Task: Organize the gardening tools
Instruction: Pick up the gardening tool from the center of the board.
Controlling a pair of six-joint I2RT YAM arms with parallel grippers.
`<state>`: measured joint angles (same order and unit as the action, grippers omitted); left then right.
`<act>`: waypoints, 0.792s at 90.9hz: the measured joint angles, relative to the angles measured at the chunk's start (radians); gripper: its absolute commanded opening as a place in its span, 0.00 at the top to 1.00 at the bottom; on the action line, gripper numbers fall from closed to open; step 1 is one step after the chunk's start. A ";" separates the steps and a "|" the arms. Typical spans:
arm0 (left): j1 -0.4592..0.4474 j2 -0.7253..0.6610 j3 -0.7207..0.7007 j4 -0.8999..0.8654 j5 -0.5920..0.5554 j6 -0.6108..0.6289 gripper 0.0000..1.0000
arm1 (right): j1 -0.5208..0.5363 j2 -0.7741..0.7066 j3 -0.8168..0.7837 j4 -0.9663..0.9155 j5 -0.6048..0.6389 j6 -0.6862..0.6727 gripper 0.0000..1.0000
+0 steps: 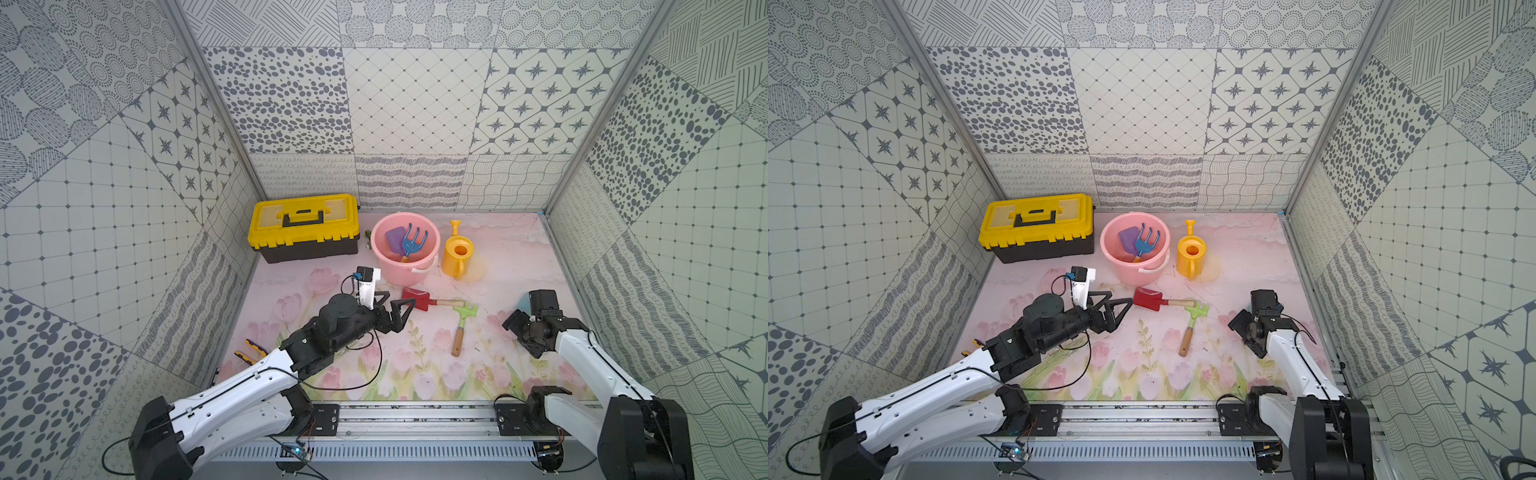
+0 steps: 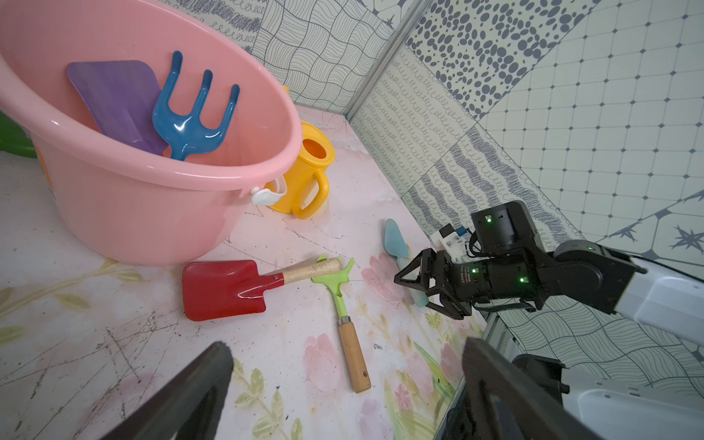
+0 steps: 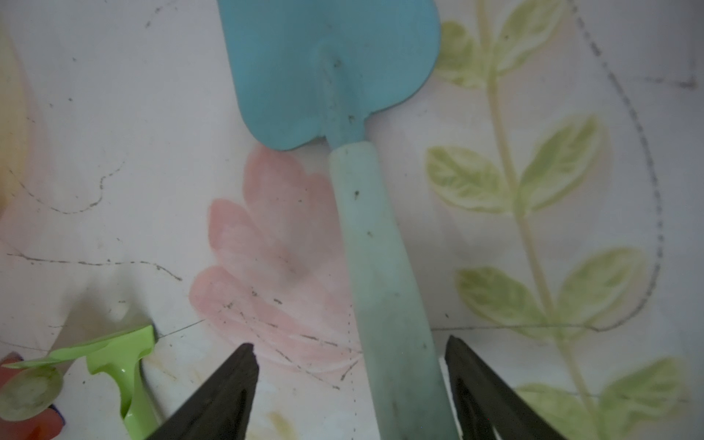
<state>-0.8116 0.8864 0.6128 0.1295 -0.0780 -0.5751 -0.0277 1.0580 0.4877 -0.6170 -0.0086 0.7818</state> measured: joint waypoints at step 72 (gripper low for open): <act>0.000 0.076 0.002 -0.002 -0.022 0.008 0.01 | 0.241 -0.260 0.042 0.037 0.034 -0.051 0.98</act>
<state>-0.8116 0.9619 0.6144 0.1280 -0.1001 -0.5671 0.2138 0.7982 0.5293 -0.5800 0.0254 0.7311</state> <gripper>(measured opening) 0.995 0.298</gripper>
